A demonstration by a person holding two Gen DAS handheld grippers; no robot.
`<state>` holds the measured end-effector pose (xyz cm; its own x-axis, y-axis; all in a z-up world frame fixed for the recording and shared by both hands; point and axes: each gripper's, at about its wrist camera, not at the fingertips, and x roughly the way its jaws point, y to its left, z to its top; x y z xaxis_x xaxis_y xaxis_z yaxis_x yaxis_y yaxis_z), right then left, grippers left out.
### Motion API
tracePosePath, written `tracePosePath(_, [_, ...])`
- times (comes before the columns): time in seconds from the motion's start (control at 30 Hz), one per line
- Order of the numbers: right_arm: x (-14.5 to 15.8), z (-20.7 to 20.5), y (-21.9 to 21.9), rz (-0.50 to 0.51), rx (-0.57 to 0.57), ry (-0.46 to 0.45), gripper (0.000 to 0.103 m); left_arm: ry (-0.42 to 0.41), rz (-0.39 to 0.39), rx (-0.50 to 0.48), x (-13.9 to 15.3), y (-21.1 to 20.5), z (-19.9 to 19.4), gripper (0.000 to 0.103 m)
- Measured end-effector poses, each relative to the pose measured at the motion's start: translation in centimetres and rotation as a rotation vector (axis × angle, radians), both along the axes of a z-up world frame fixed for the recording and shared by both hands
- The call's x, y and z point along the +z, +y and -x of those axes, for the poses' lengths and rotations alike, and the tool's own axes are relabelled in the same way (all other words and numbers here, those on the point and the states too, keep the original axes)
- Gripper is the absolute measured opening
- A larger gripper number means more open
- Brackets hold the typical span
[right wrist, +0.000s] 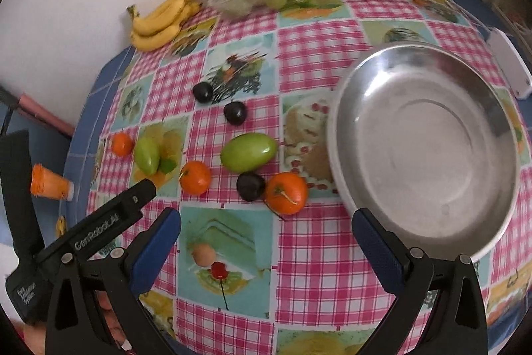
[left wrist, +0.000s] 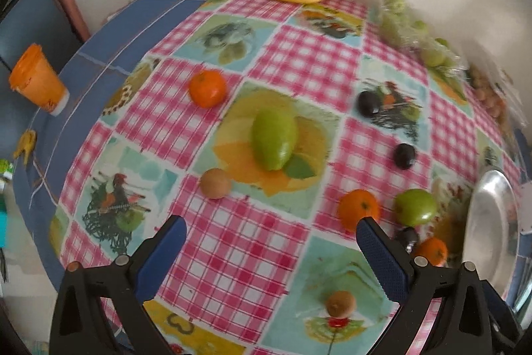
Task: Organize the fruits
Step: 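Move the right tool to the orange and close its fingers on it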
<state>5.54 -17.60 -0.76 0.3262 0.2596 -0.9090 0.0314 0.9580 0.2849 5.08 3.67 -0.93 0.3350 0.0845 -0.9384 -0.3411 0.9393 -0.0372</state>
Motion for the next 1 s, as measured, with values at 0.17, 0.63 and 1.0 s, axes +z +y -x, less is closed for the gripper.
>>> tracePosePath(0.17, [-1.7, -0.9, 1.0, 0.010, 0.020, 0.058, 0.102, 0.041, 0.058, 0.034, -1.3, 1.0, 0.1, 0.103])
tracePosePath(0.63, [-3.1, -2.5, 1.1, 0.100, -0.029, 0.080, 0.078, 0.084, 0.130, 0.102, -2.6, 2.3, 0.0, 0.103])
tracePosePath(1.0, [-4.2, -3.5, 1.3, 0.168, -0.052, 0.077, 0.053, 0.095, 0.137, 0.105, -2.9, 2.3, -0.1, 0.103])
